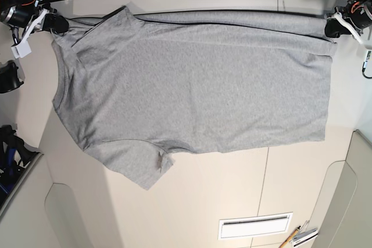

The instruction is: Fold the T-shirt properly

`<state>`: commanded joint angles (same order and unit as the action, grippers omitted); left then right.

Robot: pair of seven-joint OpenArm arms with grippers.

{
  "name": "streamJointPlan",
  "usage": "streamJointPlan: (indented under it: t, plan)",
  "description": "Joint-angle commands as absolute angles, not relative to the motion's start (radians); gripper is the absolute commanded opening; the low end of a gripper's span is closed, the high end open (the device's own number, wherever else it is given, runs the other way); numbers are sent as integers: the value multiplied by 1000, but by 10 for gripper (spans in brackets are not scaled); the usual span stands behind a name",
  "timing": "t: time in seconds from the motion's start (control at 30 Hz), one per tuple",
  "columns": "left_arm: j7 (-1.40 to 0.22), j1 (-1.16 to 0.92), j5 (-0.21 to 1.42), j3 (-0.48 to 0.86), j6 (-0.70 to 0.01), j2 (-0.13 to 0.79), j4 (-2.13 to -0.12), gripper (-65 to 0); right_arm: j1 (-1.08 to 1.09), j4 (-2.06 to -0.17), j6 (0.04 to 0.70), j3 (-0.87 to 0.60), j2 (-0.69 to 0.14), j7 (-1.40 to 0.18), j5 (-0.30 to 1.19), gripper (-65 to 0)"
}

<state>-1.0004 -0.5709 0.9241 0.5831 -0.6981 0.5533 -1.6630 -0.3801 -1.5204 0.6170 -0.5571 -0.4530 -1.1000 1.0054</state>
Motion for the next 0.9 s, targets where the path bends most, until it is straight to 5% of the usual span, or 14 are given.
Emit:
streamJointPlan:
  t: [0.1,0.2,0.53,0.73,0.9]
  plan:
    - [-1020,-571,925,583,-698,547,-1663,-493,-379,-1520,617,-557,-453,-1100,1003,-426]
    - [-1041,-571,928,584,-698,546,-1663,-344,-370,-1521,617,-569,-453,-1096,1005,-389]
    - [-1048,-562,1067,839,-698,551,-1663,-344,-253,-1567,608,-735,-454,-1068,1002,-388]
    - [-1037,-502,1072,859,-698,555,-1663,-312,-115,-1567,601,-725,-454,-1002,947,-296]
    - [-973,-408,1002,841,-698,575,-1662,-305,-4,-1536,577,-651,-454,-902,820,-294]
